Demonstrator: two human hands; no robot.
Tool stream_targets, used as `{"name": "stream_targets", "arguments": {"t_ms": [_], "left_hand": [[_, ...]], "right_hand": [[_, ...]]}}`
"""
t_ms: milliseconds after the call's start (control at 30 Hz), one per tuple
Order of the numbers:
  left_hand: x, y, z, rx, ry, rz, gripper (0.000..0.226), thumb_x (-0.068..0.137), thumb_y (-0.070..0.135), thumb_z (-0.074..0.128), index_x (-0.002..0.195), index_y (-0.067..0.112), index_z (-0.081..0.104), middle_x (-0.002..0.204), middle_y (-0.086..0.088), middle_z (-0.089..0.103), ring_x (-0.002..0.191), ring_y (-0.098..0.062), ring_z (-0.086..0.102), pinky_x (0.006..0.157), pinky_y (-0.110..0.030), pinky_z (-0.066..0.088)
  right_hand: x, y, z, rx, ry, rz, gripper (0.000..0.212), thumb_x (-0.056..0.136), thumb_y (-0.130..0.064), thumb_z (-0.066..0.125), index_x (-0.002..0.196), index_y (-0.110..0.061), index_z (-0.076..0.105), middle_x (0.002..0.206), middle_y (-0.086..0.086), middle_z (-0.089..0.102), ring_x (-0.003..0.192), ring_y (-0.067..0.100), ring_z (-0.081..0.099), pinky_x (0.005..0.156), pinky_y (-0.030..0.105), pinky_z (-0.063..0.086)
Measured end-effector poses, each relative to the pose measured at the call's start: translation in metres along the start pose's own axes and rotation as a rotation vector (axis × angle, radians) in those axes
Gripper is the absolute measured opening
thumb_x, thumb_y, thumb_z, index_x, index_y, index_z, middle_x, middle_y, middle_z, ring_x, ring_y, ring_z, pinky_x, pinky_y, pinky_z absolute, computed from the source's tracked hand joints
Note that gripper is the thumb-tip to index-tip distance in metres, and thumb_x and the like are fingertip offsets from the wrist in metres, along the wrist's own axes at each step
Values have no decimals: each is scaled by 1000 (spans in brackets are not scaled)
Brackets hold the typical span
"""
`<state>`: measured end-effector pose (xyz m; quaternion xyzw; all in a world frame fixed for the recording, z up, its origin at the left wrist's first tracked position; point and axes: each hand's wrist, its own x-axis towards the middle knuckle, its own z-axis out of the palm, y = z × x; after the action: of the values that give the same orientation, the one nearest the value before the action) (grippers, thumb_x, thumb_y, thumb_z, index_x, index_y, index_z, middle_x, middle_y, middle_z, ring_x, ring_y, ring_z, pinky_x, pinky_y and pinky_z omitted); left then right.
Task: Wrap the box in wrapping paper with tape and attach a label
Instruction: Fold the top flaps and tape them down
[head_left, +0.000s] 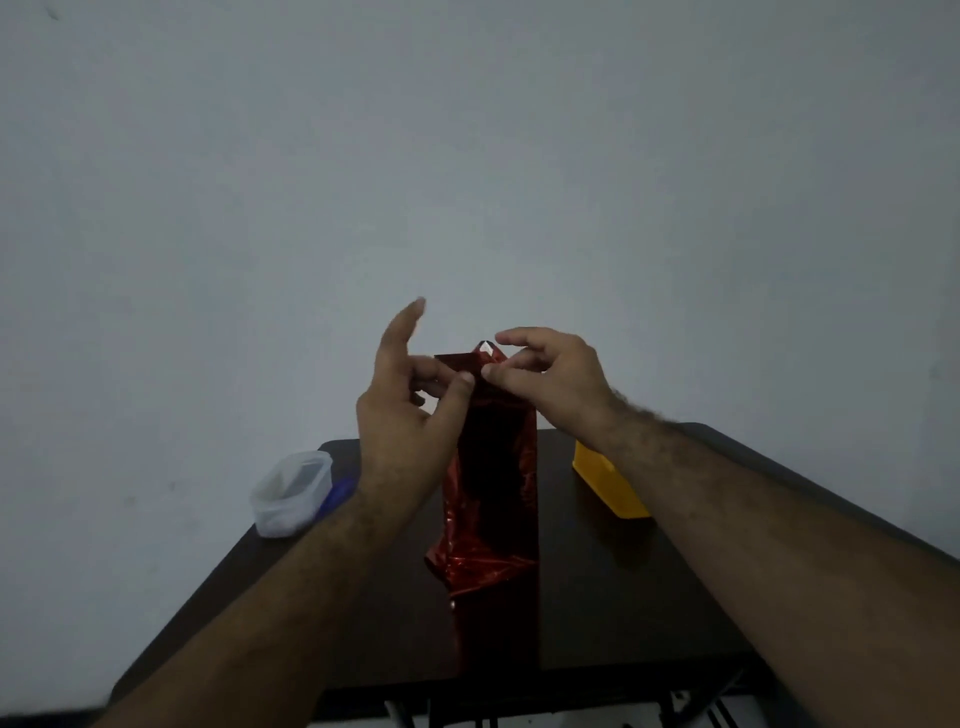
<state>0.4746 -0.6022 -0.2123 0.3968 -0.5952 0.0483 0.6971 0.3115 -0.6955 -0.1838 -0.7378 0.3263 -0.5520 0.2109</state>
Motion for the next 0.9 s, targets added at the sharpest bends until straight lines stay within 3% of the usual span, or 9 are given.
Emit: {"name": "stream_targets", "arguments": {"t_ms": [133, 267, 367, 433, 500, 600, 733, 900], "left_hand": [[6, -21, -1, 49, 33, -71, 110, 86, 19, 84, 165, 40, 10, 95, 17, 74, 96, -7, 69, 73, -6, 45], [19, -31, -1, 40, 13, -151, 127, 81, 26, 91, 165, 41, -3, 94, 20, 73, 96, -1, 68, 72, -1, 42], [29, -37, 3, 15, -65, -173, 132, 77, 27, 93, 165, 39, -5, 88, 19, 74, 92, 5, 67, 82, -13, 50], [35, -40, 7, -4, -117, -192, 133, 77, 27, 93, 165, 37, -5, 85, 20, 75, 92, 10, 67, 93, -25, 51], [39, -40, 10, -19, -162, -224, 131, 78, 27, 92, 165, 37, -5, 85, 17, 76, 90, 9, 66, 91, -21, 48], [45, -41, 12, -70, -227, -287, 128, 80, 21, 90, 165, 35, -5, 86, 8, 79, 86, 0, 72, 85, -15, 45], [51, -44, 15, -183, -298, -384, 126, 83, 8, 86, 164, 40, -5, 86, -1, 79, 87, -16, 78, 97, -43, 60], [55, -52, 16, -218, -325, -387, 124, 84, 3, 81, 162, 46, -5, 85, -4, 77, 86, -23, 78, 93, -52, 61]], "right_hand": [[7, -11, 9, -30, 7, 26, 44, 82, -16, 88, 123, -20, 75, 76, -2, 79, 82, 10, 77, 90, 35, 62], [12, -15, 11, -22, 32, 84, 41, 82, -9, 86, 120, -19, 74, 75, 0, 79, 81, 13, 78, 86, 33, 62], [15, -16, 10, 4, 37, 96, 40, 83, -8, 86, 120, -17, 74, 73, 1, 78, 77, 11, 76, 80, 29, 58], [17, -17, 9, 22, 28, 94, 38, 86, -9, 84, 121, -18, 74, 74, 1, 78, 77, 9, 76, 83, 30, 59], [19, -17, 8, 30, 6, 97, 37, 88, -9, 83, 122, -20, 73, 75, 1, 78, 82, 10, 76, 90, 32, 60], [21, -18, 7, 50, -34, 83, 36, 89, -7, 81, 122, -19, 73, 75, 2, 78, 80, 7, 75, 86, 29, 57], [23, -19, 5, 47, -62, 58, 33, 91, -6, 79, 120, -19, 74, 78, 5, 79, 83, 11, 77, 82, 24, 57], [30, -18, 2, -29, -108, 52, 20, 86, -12, 84, 102, -22, 82, 87, 6, 79, 90, 18, 77, 85, 32, 64]]}}
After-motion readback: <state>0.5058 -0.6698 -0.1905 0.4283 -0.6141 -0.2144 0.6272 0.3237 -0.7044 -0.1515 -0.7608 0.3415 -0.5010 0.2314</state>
